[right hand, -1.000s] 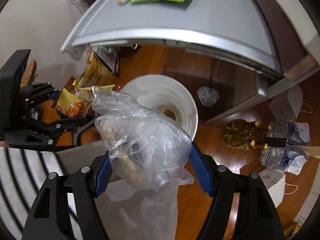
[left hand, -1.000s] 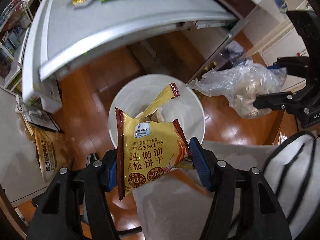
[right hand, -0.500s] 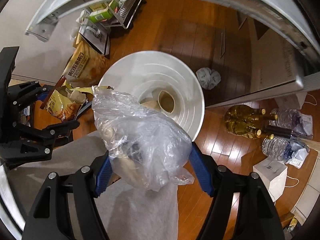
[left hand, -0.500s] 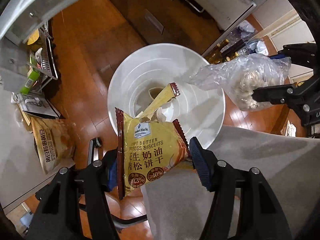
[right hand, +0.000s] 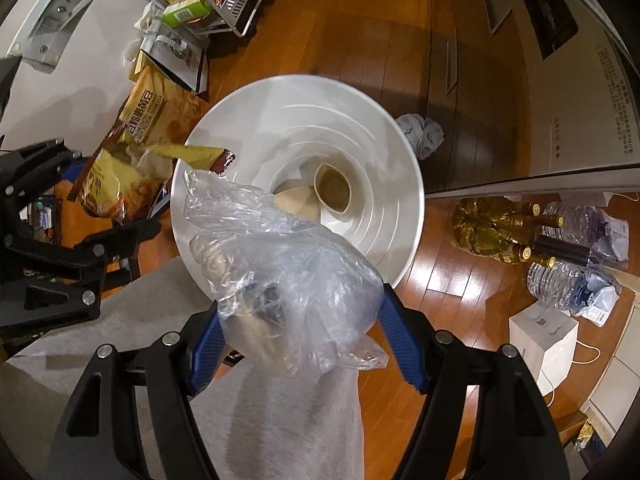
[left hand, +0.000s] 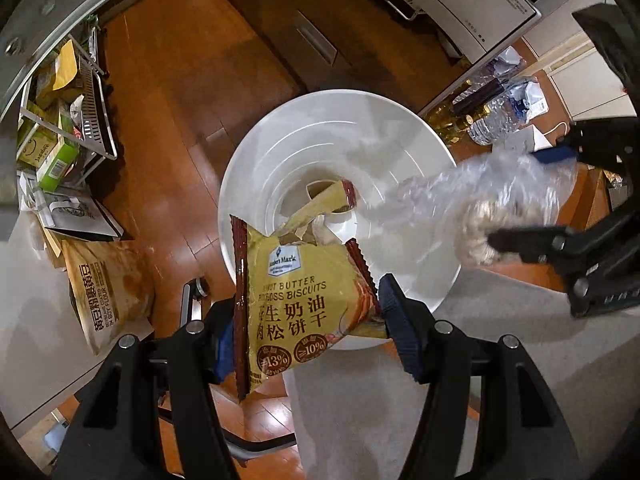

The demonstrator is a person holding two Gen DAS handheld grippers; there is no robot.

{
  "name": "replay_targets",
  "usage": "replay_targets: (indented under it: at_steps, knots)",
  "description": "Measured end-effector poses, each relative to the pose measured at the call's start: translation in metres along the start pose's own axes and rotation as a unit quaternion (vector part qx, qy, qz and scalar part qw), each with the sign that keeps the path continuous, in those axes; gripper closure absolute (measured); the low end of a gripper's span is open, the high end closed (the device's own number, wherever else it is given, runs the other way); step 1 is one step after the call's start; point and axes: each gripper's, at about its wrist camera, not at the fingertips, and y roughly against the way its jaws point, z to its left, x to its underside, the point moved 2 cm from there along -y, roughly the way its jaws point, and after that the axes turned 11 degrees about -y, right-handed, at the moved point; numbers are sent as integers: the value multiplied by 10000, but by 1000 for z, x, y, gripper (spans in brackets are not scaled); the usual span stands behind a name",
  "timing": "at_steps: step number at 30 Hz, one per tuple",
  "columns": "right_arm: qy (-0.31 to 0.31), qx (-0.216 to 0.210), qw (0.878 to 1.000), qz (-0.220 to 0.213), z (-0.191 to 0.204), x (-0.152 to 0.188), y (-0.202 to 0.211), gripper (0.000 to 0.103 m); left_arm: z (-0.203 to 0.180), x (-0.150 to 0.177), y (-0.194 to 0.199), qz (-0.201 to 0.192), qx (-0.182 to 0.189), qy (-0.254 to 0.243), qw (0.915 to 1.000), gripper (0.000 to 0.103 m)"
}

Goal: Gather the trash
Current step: 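Open the right tool over the bin while the left tool releases the biscuit bag, then move both tools back up over the counter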

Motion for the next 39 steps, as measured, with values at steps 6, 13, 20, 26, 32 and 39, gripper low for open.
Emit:
replay_targets:
  at_steps: [6, 13, 20, 26, 32, 39]
  knots:
    - [36, -6, 10000, 25, 2, -1, -2, 31, 2, -6, 2, -56, 44, -26, 10000, 28]
    - [-97, -44, 9999, -92, -5, -4, 7, 21, 1, -9, 10, -153, 10, -29, 9999, 12]
    - [-318, -167, 9992, -173, -14, -4, 18, 20, 6, -5, 12, -109, -5, 88, 9999, 12]
    - [-309, -125, 9993, -191, -13, -3, 20, 20, 10, -4, 10, -59, 14, 219, 9997, 12]
    - [-183, -87, 9992, -338, -11, -2, 32, 20, 10, -3, 19, -141, -6, 316, 9994, 12]
    - [-32, -31, 9954, -956, -8, 1, 84, 16, 9, -1, 54, -525, -242, 502, 9971, 12]
